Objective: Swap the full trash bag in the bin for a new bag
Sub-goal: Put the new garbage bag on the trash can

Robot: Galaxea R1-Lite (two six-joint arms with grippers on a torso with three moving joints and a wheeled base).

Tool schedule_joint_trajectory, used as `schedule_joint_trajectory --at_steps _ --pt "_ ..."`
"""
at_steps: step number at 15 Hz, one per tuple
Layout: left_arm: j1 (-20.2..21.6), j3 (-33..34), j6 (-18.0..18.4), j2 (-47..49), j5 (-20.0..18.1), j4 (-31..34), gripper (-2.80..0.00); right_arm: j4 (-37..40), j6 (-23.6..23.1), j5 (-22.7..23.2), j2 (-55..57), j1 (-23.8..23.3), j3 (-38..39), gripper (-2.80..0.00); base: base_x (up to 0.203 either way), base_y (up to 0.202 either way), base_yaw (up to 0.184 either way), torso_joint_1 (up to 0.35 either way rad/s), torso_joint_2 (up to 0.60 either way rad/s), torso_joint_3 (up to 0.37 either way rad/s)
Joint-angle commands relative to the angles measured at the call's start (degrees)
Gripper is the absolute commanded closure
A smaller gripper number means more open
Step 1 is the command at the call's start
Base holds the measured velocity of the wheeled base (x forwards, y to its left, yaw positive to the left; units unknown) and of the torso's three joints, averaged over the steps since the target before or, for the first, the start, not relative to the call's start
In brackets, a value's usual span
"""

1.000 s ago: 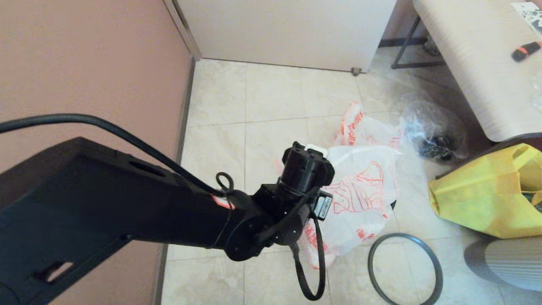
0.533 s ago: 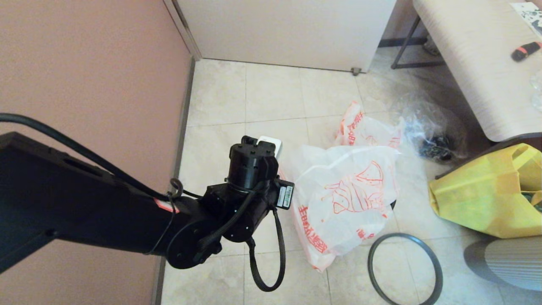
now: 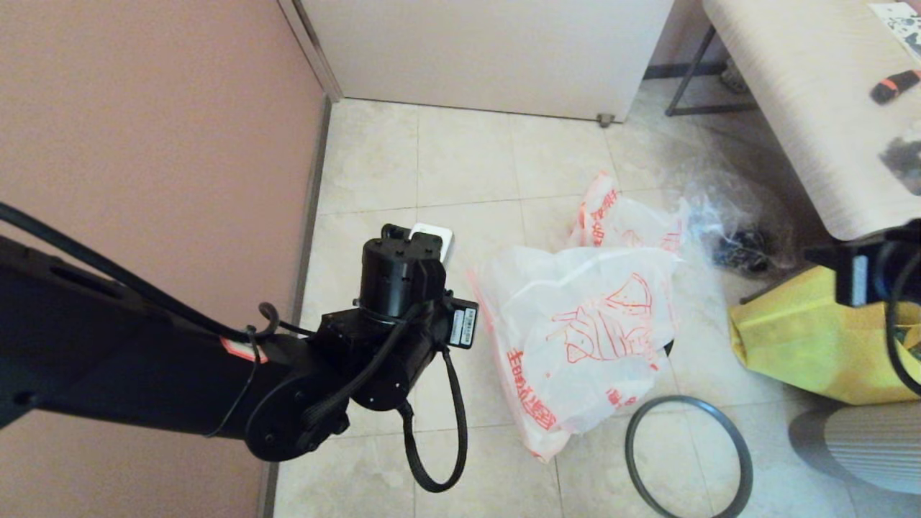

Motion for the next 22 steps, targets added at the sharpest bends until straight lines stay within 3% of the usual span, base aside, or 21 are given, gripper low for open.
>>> schedule_joint_trajectory --at_steps 1,4,9,12,16,22 --pt "0.89 -0.82 0.19 -0.84 0.18 -0.41 0.0 0.02 -0.14 -0.23 18.3 1.73 -10.41 0.0 0.0 0.0 0.0 0.0 0.0 0.0" --pt "0.74 -1.85 0.24 -3.01 -0.16 -0.21 0.0 0.15 -0.15 -0.75 33.48 4.43 -23.13 0.0 0.0 0.0 0.0 0.0 0.0 0.0" --pt "0.74 -2.29 0.32 -3.27 -0.25 -0.21 0.0 -0.29 5.58 -1.11 49.32 9.06 -33.0 0.0 0.0 0.0 0.0 0.0 0.0 0.0" --pt "0.25 -2.28 0.24 -3.26 -0.25 -0.28 0.0 -1.34 7.35 -1.42 55.29 10.42 -35.21 0.0 0.0 0.0 0.0 0.0 0.0 0.0" --pt "0.3 -2.64 0.24 -3.47 -0.25 -0.39 0.0 -8.95 6.84 -4.44 63.79 11.46 -36.01 0.0 0.0 0.0 0.0 0.0 0.0 0.0" --pt "0.46 -2.99 0.06 -1.97 -0.43 -0.56 0.0 -8.23 6.0 -6.64 60.92 12.12 -37.54 0.0 0.0 0.0 0.0 0.0 0.0 0.0"
